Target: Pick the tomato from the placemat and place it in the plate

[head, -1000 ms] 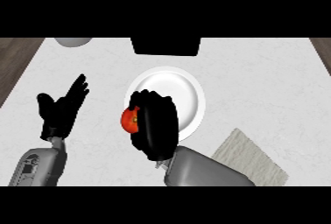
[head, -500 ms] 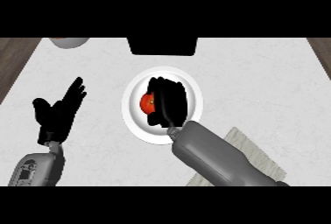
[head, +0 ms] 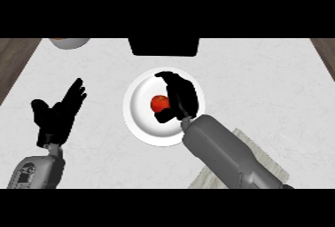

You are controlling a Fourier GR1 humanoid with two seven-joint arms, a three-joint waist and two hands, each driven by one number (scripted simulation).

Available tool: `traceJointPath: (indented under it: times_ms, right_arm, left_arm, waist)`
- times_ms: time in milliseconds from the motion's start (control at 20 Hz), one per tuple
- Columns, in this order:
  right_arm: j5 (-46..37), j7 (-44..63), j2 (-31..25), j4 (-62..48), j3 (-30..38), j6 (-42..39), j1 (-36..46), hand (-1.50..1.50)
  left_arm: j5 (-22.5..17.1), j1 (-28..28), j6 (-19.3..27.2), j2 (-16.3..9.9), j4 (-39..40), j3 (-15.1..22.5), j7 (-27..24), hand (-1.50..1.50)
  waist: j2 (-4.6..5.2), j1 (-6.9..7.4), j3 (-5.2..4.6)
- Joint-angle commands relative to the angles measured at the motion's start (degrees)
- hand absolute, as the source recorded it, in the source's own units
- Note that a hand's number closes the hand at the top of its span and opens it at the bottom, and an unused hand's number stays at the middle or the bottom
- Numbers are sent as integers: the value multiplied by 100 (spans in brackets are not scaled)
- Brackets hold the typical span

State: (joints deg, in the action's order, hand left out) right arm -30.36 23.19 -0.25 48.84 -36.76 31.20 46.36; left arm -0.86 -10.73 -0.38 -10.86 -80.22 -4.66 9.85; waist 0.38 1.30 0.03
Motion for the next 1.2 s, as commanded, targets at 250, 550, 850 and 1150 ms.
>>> traceJointPath:
  times_ms: [250,550,850,1150]
  right_arm:
    - [1009,-1875,24,1356,41,749,-287,-150]
    - [2258,-1456,25,2143,399,588,-647,-150]
    - [3080,-1615,-87,2467,1001,-798,-1052,-150]
    - [3090,-2889,-482,2081,1753,-1485,-1450,-150]
  left_arm:
    - [79,-164,60,14,134,-20,-50,0]
    - [-89,-119,-67,-95,166,-201,0,0]
    - [-116,-57,-232,-228,241,-289,-134,0]
    - [194,259,78,139,-367,82,124,0]
  waist:
    - [-2,-14,6]
    - [-25,-77,0]
    - [-33,-139,-3]
    - [-36,-100,-1]
